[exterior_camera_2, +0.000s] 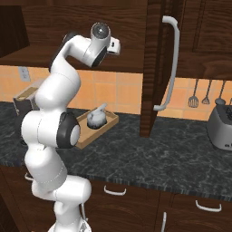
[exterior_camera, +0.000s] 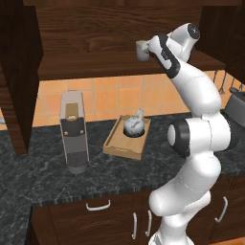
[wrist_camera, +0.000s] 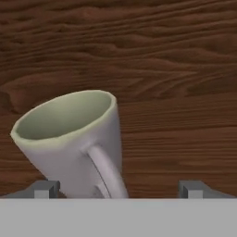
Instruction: Pick the kettle from the counter and place it on the tray. Then pick the mug from the cabinet and place it on the tray. Then close the cabinet doors.
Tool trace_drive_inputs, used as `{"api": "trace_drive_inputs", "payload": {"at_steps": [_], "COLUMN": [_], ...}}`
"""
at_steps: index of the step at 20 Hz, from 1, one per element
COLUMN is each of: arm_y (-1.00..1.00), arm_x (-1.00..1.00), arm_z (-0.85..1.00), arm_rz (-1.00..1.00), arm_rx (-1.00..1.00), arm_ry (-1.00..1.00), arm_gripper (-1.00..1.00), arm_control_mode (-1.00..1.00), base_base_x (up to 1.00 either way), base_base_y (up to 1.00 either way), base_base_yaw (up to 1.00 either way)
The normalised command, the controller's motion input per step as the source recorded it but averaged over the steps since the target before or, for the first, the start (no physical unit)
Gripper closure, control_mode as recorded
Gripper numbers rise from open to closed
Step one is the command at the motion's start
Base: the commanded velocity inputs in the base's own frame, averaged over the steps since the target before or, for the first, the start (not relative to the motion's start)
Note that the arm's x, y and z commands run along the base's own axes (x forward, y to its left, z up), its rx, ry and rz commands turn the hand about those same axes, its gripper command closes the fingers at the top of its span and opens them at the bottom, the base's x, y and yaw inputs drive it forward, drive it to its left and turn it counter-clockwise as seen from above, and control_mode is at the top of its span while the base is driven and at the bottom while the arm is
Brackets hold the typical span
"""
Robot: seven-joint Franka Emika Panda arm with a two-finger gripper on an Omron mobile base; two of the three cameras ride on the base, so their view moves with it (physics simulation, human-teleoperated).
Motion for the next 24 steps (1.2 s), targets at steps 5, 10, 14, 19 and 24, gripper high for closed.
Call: {"api": "trace_drive_inputs", "payload": {"at_steps": [5, 10, 14, 19, 24], "arm_y": [0.00, 0.01, 0.08, 0.00, 0.00], "arm_x": [0.27, 0.06, 0.00, -0.17, -0.40], "arm_z": [0.00, 0.00, 0.00, 0.00, 0.00], "arm_rz": [0.00, 0.00, 0.00, 0.00, 0.00], "arm_rx": [0.00, 0.00, 0.00, 0.00, 0.01], "arm_ry": [0.00, 0.00, -0.02, -0.13, -0.10], "arm_gripper": [-1.00, -1.00, 1.00, 1.00, 1.00], "arm_control_mode": [-1.00, -1.00, -1.00, -1.00, -1.00], "base_base_x": [0.00, 0.00, 0.00, 0.00, 0.00], "base_base_y": [0.00, 0.00, 0.00, 0.00, 0.00], "base_base_yaw": [0.00, 0.00, 0.00, 0.00, 0.00]}}
